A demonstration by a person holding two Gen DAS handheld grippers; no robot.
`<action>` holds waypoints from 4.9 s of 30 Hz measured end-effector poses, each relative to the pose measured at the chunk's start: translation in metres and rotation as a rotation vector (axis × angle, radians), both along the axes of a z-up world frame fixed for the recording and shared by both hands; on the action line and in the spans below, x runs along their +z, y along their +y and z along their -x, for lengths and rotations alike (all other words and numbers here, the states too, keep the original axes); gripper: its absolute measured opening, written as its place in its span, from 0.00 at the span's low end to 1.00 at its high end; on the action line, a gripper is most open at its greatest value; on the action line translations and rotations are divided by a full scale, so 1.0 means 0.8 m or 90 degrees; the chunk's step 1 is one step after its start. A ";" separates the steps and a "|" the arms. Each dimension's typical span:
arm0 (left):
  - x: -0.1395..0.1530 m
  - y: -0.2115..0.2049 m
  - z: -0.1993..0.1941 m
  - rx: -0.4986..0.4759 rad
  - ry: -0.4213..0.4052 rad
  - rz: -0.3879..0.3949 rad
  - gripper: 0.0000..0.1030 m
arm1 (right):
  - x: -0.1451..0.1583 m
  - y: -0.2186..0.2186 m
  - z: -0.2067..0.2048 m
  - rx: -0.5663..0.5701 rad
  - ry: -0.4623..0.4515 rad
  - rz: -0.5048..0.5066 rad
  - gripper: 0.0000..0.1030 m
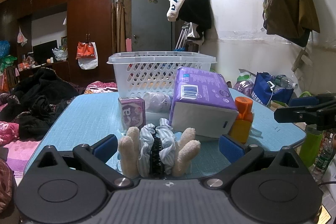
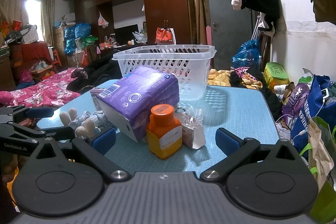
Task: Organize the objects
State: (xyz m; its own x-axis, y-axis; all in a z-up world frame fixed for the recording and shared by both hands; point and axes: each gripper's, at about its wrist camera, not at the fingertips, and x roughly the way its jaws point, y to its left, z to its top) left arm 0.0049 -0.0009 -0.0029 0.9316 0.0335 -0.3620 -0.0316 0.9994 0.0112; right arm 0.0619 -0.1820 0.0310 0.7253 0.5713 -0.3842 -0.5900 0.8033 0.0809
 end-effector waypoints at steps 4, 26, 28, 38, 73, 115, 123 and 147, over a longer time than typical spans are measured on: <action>0.000 0.000 0.000 0.000 0.001 0.000 1.00 | 0.000 0.000 0.000 0.000 0.000 0.000 1.00; -0.002 -0.004 -0.002 -0.005 0.000 -0.010 1.00 | 0.000 -0.001 -0.001 0.001 0.001 -0.001 1.00; -0.002 -0.004 -0.002 -0.005 0.000 -0.010 1.00 | 0.000 -0.001 -0.001 0.001 0.001 -0.001 1.00; -0.002 -0.004 -0.002 -0.005 0.001 -0.010 1.00 | 0.000 0.000 -0.001 0.001 0.001 -0.001 1.00; 0.014 0.006 0.026 0.053 -0.123 -0.051 1.00 | -0.016 0.002 0.006 0.052 -0.068 -0.135 1.00; -0.048 0.062 -0.004 -0.046 -0.053 -0.046 0.18 | -0.069 0.113 0.033 0.170 -0.083 -0.053 0.19; -0.025 0.043 0.031 -0.054 -0.109 -0.069 0.17 | -0.040 0.099 0.051 0.199 -0.144 -0.073 0.14; 0.140 0.010 -0.135 -0.063 -0.231 -0.121 0.17 | 0.106 0.139 -0.102 0.141 -0.224 -0.062 0.14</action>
